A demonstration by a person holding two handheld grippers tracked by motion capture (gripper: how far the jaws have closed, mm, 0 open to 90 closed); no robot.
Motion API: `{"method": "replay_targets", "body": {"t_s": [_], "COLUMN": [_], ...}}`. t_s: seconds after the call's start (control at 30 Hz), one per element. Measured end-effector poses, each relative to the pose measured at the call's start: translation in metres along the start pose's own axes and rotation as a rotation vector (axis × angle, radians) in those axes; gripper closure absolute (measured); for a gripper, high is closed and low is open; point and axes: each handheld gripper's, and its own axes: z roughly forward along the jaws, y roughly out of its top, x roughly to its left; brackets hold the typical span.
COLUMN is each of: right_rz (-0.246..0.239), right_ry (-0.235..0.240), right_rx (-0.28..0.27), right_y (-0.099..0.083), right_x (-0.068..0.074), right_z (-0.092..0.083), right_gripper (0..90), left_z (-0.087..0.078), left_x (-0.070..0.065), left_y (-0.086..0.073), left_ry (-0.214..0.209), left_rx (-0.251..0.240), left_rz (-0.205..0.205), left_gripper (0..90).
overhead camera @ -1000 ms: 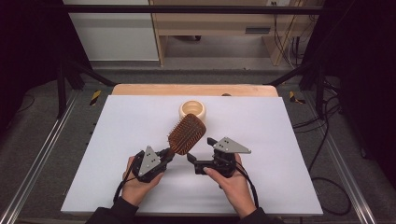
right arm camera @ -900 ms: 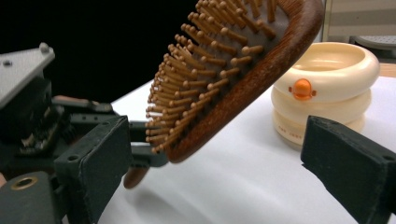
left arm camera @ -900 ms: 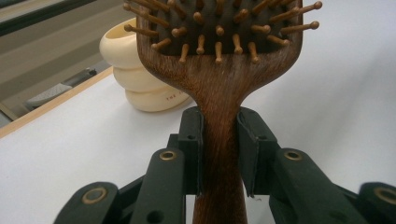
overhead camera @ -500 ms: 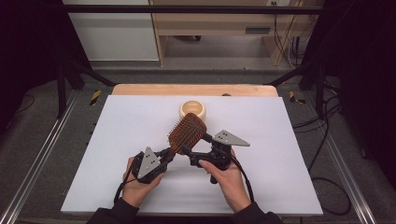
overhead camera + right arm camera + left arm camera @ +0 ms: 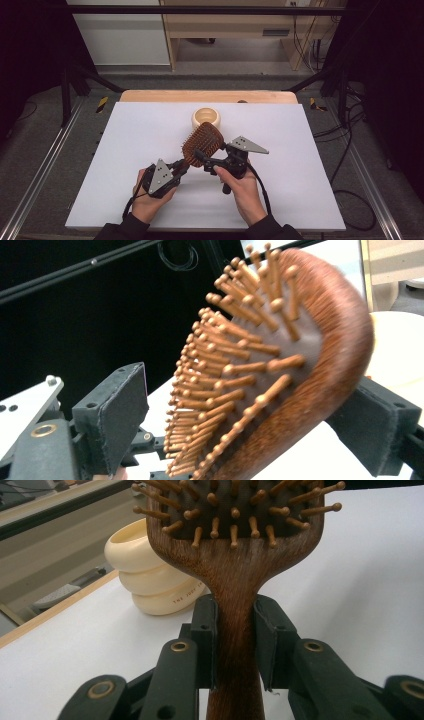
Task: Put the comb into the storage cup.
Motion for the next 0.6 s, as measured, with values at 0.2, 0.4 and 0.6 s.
{"method": "replay_targets", "body": {"t_s": [0.2, 0.4, 0.6], "right_rz": [0.018, 0.023, 0.031], "right_ry": [0.005, 0.016, 0.039], "right_rx": [-0.015, -0.027, -0.034], "right_y": [0.005, 0.01, 0.015], "right_x": [-0.003, -0.002, 0.0], "right_z": [-0.001, 0.0, 0.001], "right_gripper": [15.4, 17.7, 22.5], "left_z": [0.0, -0.001, -0.003], "left_x": [-0.003, -0.003, -0.003], "left_y": [0.0, 0.001, 0.002], "left_ry": [-0.006, -0.006, 0.0], "left_rx": [-0.006, -0.01, -0.022], "left_rz": [-0.002, 0.005, 0.004], "left_gripper": [72.6, 72.5, 72.6]}}
